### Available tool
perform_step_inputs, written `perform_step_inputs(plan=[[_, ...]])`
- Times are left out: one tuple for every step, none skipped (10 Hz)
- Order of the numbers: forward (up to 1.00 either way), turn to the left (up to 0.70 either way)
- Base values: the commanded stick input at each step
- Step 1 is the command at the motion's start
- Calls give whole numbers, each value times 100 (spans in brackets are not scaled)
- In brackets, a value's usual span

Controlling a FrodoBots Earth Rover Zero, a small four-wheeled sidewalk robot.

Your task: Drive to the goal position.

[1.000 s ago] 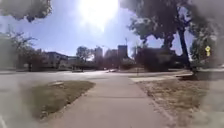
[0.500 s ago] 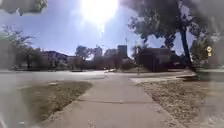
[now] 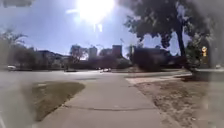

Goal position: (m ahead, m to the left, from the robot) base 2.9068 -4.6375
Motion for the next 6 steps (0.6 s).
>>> perform_step_inputs(plan=[[69,-14],[69,-30],[69,-33],[69,-31],[69,-9],[69,0]])
